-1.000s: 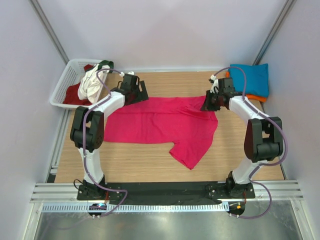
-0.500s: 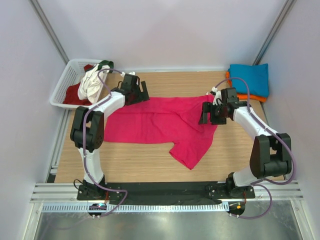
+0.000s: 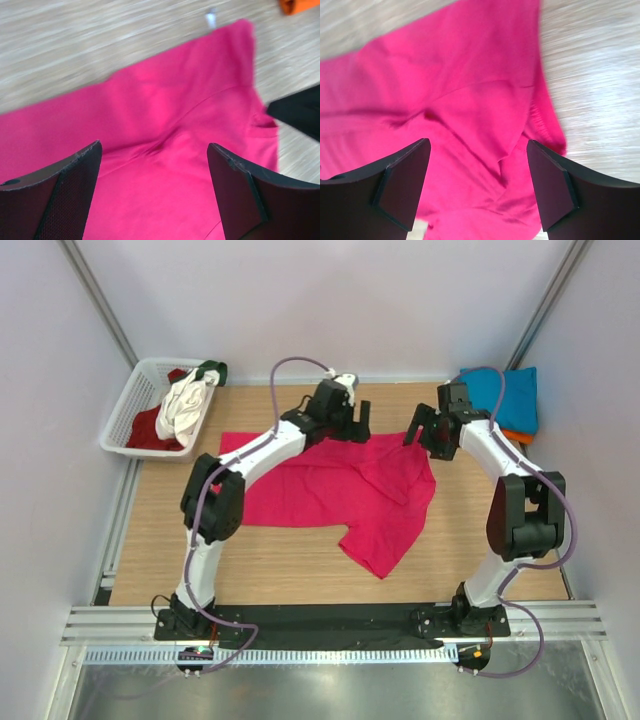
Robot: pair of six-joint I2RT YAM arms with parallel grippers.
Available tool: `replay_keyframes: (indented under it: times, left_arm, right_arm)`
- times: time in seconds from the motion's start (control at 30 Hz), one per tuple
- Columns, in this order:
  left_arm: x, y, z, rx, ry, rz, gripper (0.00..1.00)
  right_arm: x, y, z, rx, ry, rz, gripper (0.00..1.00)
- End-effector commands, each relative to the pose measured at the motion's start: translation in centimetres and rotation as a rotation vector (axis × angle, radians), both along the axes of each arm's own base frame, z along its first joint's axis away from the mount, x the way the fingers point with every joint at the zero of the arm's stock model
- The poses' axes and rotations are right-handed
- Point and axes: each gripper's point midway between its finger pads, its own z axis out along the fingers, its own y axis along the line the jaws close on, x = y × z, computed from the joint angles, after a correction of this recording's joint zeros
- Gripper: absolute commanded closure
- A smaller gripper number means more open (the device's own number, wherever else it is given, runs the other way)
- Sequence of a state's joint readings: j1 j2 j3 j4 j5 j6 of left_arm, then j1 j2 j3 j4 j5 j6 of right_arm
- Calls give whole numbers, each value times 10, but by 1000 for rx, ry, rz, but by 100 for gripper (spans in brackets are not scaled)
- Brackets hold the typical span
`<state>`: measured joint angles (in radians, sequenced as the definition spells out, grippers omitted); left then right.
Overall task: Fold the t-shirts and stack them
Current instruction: Fold the tshirt
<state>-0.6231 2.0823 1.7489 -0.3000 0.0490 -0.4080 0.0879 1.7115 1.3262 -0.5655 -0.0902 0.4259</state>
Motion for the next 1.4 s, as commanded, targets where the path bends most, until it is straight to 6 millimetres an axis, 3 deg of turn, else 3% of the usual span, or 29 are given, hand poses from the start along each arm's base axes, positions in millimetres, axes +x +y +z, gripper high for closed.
replay_keyframes:
  times: [0.0, 0.1, 0.27, 0.33, 0.53, 0.63, 0.87, 0.93, 1.0, 1.03, 1.13, 1.37]
  left_arm:
    - [5, -35, -6, 25, -28, -47, 14]
    - [5, -53, -16, 119, -63, -62, 14]
    - [0, -56, -39, 302, -80, -14, 18]
    - [-2, -55, -50, 325, -69, -3, 20]
    - [-14, -65, -68, 335, -42, -41, 26]
    - [-20, -73, -71, 339, -46, -63, 29]
    - [-20, -79, -72, 329, -52, -57, 30]
    - [-19, -83, -71, 316, -57, -56, 31]
    - [-17, -86, -72, 298, -54, -47, 33]
    - [-16, -88, -73, 294, -53, -44, 34]
    - [-15, -89, -80, 293, -47, -39, 40]
    - [-12, -90, -86, 286, -43, -30, 52]
  right_arm:
    - [15, -25, 15, -75, -23, -186, 16]
    - [13, -33, 16, -89, -27, -223, 16]
    - [2, -62, 10, -76, -9, -324, 16]
    - [-1, -80, 6, -43, 5, -360, 16]
    - [-10, -92, -2, -35, 16, -381, 16]
    - [-7, -85, -2, -5, 7, -346, 19]
    - [19, -36, 7, 173, -88, -145, 36]
    - [24, -24, 2, 208, -88, -117, 44]
    - [36, -21, 2, 229, -125, -110, 50]
    - [42, -20, -3, 238, -126, -111, 60]
    - [65, -17, 5, 259, -193, -93, 73]
    - [95, 8, -4, 329, -228, -12, 83]
